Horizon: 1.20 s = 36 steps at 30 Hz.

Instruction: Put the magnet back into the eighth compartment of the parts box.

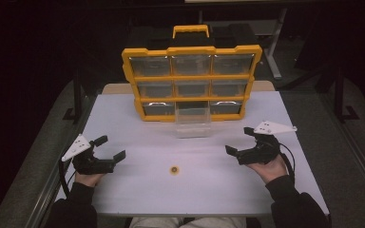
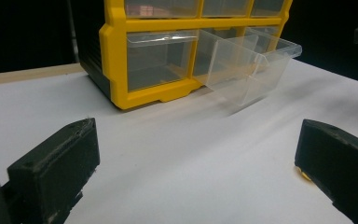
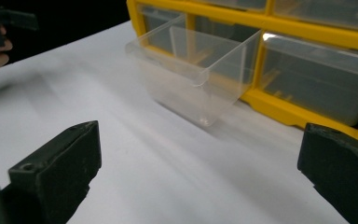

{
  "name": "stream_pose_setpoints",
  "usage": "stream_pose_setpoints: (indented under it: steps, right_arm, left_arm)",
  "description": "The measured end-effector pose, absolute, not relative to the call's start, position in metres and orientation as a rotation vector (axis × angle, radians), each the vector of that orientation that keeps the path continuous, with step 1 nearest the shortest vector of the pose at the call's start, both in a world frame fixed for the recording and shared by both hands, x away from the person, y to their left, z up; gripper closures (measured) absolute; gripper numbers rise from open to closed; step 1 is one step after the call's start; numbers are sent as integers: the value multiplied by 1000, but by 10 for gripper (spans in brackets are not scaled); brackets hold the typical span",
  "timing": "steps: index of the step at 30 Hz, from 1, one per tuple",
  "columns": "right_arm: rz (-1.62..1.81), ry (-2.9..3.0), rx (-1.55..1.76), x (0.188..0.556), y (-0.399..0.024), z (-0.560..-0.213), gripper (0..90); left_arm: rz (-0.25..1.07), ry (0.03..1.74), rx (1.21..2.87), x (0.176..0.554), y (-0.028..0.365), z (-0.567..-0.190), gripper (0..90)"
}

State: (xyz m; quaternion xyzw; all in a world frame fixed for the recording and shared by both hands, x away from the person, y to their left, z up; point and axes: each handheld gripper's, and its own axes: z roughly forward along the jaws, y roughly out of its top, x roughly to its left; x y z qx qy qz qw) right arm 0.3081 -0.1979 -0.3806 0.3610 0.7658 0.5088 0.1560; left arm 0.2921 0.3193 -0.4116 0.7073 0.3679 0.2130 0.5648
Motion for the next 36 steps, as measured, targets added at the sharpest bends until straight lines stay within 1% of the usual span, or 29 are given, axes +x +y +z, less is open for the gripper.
stream_pose_setpoints:
  steps: [13,36]
  right_arm:
    - [1435,2282,982,314,-177,-374,0]
    - [1364,2475,914,326,-137,-373,0]
  left_arm:
    - [503,864,1660,292,320,-412,0]
    - [519,876,1649,292,321,-411,0]
